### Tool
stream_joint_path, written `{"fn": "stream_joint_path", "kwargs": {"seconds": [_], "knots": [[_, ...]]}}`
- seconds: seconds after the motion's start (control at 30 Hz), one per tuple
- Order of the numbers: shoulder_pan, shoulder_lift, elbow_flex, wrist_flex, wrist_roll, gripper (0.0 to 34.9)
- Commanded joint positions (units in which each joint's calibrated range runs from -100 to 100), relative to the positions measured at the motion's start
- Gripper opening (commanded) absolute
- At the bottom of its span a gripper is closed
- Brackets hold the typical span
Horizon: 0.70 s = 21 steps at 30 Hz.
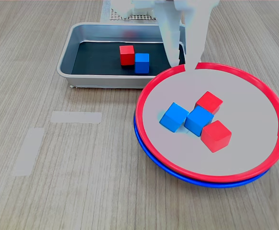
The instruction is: Resolve any anomalies and move all blocks to matching dishes
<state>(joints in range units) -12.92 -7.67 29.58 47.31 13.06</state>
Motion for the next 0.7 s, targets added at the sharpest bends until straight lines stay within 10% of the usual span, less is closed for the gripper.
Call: {"fn": "stream_joint_path", "kwargs": {"seconds": [0.0, 0.67], "knots": [[-0.11, 2.43, -2.96, -3.11, 0.10, 8.8], [-0.21, 11.81, -6.69, -11.20, 0.24, 5.8]]}}
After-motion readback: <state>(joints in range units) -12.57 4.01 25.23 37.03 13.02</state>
